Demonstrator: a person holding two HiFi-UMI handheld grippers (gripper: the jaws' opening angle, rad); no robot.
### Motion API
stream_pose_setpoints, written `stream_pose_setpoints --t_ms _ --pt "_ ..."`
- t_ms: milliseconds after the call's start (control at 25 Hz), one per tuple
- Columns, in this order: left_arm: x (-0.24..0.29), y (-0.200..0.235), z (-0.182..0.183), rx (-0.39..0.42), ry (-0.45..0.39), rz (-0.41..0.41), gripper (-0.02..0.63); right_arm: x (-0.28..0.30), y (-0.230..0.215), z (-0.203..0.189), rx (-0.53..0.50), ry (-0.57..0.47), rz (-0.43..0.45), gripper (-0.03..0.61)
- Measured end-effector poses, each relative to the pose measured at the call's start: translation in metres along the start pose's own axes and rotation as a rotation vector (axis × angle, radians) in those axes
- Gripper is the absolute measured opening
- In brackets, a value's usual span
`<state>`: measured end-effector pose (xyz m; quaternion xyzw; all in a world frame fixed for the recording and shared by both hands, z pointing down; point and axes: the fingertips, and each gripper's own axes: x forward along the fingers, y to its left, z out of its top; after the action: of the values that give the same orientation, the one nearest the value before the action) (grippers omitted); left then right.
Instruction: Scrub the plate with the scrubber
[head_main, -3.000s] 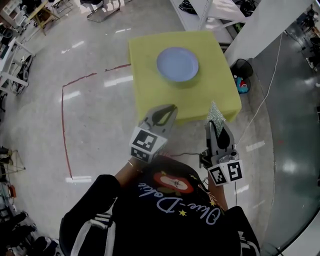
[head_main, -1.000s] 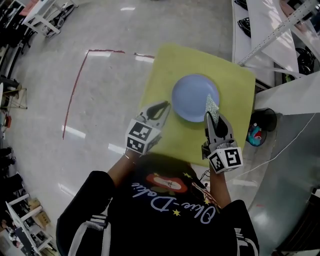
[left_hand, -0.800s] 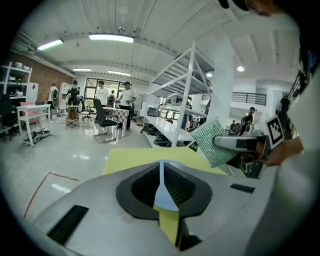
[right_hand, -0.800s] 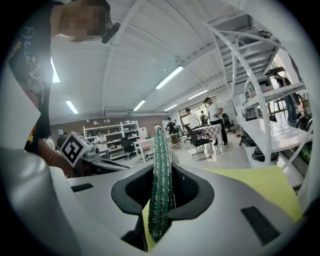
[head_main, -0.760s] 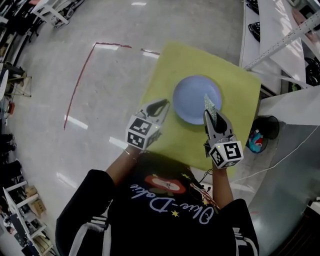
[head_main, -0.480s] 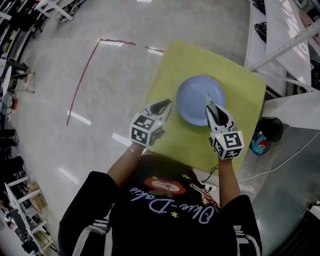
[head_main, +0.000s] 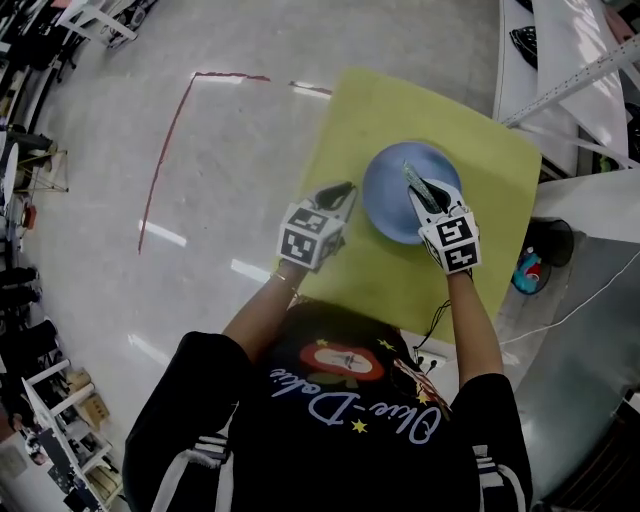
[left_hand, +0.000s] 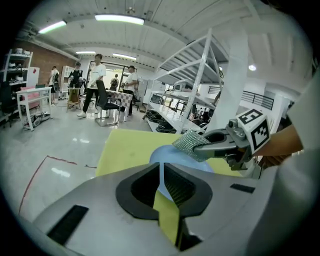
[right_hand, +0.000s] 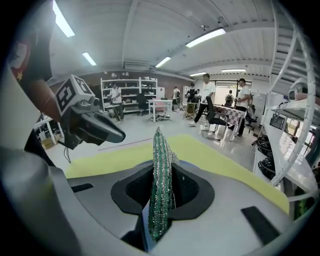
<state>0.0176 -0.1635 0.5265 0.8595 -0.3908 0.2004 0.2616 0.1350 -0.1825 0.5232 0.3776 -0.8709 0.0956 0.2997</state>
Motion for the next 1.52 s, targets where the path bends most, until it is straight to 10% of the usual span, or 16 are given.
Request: stream_pose_setpoints --t_ms 680,800,1520 --pt "0.058 0.021 -0.04 -0.111 0.156 -0.032 0.006 0.067 -0.032 -0.057 -0.156 0.263 0.014 0.061" --pt "0.064 0.016 -0.045 -0.15 0.179 -0.06 0.123 0.073 -0.03 -0.058 -0.169 0.281 0.028 0.061" --pt "0.095 0.016 -0.062 -0.26 0.241 -0.086 0.067 0.088 -0.004 -0.078 -0.351 0.461 0.168 0.071"
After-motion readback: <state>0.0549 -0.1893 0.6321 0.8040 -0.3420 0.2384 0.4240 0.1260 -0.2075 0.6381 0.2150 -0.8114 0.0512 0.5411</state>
